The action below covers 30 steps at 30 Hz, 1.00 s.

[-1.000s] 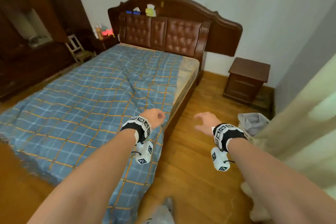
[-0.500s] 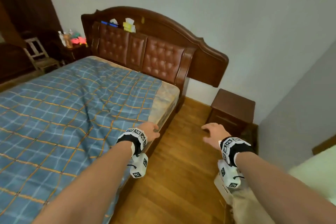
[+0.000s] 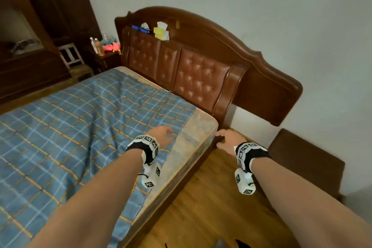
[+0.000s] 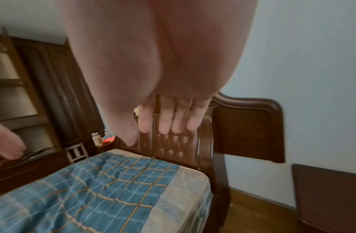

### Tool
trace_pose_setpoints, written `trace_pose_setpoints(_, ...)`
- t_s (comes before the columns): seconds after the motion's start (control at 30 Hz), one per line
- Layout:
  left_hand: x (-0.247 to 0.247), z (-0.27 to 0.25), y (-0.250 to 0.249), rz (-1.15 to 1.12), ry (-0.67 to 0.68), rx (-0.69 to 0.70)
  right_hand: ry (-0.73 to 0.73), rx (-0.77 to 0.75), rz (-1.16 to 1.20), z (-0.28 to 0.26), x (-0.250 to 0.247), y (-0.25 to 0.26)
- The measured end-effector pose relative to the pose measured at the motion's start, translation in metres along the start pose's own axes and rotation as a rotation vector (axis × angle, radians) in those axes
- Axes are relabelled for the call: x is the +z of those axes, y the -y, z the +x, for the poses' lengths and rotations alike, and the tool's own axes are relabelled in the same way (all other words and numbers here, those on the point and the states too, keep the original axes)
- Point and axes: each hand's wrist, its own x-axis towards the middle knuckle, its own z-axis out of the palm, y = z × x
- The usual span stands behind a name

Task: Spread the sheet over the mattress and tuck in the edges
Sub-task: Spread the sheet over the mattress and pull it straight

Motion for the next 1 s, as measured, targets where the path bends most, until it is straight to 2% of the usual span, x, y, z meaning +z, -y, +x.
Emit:
trace_pose_setpoints(0.13, -0.024, 0.071, -0.003, -0.046, 0.008, -0.112, 0.111, -0.172, -0.115, 0.114, -0.047, 0.001)
trace_pose_setpoints(0.27, -0.042, 0.137, 0.015, -0.096, -0.033, -0.261, 0.193, -0.313, -0.254, 0.226, -0.070, 0.013)
trace_pose_setpoints(0.4, -0.032, 0.222, 0.047, -0.145, -0.048, -0.374, 0.256, -0.370, -0.310, 0.334, -0.064, 0.005)
trace_pose_setpoints(0.57, -0.018, 0.313, 0.065, -0.200, 0.055, -0.468, 0.435, -0.363, -0.408, 0.445, -0.043, -0.014)
trace_pose_setpoints(0.77, 0.008, 0.419, 0.097, -0.268, 0.066, -0.594, 0.558, -0.380, -0.541, 0.594, 0.016, -0.016)
trace_pose_setpoints(1.0, 0.116, 0.566, 0.146, -0.326, 0.164, -0.734, 0.564, -0.530, -0.585, 0.762, 0.161, -0.027)
